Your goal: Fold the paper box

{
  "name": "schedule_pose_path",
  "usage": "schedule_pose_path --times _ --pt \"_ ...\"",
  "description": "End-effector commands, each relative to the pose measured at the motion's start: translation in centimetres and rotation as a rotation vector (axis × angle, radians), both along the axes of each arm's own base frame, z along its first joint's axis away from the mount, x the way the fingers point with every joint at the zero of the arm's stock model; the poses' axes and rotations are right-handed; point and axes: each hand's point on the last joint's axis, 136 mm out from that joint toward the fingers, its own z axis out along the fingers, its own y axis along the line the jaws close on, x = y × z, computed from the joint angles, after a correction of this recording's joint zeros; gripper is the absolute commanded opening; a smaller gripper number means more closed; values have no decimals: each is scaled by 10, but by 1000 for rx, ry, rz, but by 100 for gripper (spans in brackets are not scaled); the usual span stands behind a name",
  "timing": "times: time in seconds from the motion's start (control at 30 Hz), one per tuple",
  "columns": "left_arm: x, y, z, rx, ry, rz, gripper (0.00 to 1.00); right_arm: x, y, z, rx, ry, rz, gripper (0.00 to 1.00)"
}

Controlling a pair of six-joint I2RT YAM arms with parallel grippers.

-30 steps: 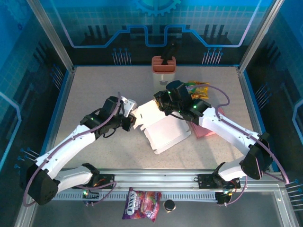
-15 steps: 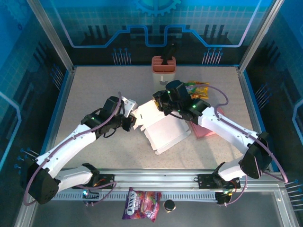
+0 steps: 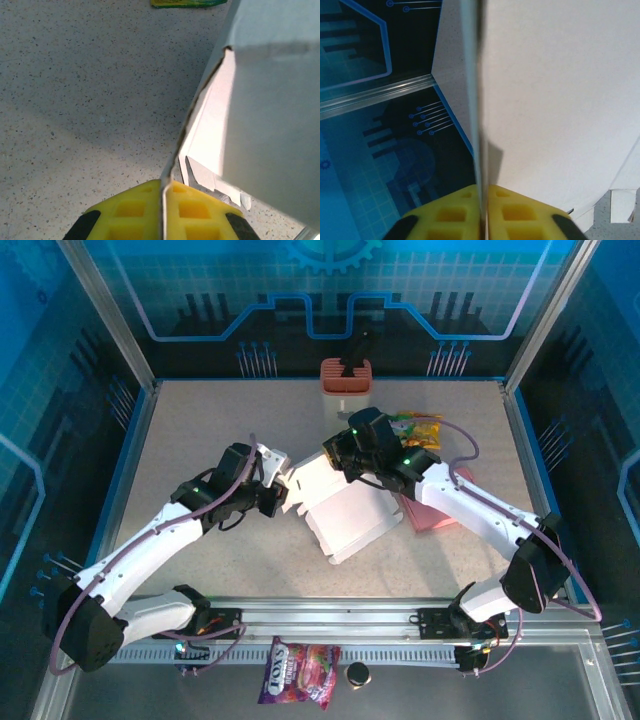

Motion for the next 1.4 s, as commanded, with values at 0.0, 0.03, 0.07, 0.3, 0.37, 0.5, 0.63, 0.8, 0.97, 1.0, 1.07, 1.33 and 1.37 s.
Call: schedule_pose_path --times 0.0,0.03,0.07,0.3,0.37,0.5,0.63,0.8,0.97,1.0,1.07,1.33,1.37 --pt "0 -6 11 -19 -2 -10 0 6 -2 3 6 -16 -8 2" --pt "0 -6 11 -17 -2 -11 0 5 -1 0 4 -13 -5 0" --pt "0 -5 11 -16 -1 -8 0 5 -1 -2 2 -12 -2 0" --pt "-2 13 31 -76 -29 92 51 12 13 -21 63 -82 45 0" --pt "-2 21 44 -128 -37 136 59 16 21 -27 101 -120 68 0" --pt "-3 44 58 -204 -14 241 60 19 39 -37 160 -162 121 0" --pt "1 77 48 -261 45 400 56 19 53 -39 173 -210 183 0" --pt "-3 84 10 -261 191 459 50 12 56 -71 214 -213 247 0" --pt "-10 76 -24 -289 294 449 43 4 52 -95 241 -258 298 0" --pt "-11 74 -29 -295 308 441 41 3 51 -99 243 -263 299 0" --pt "-14 71 -38 -304 327 432 37 1 50 -104 249 -272 317 0" --pt "-26 59 -56 -295 286 364 35 -7 44 -114 274 -286 330 0" --pt "-27 54 -57 -289 276 343 36 -9 43 -113 277 -289 331 0"
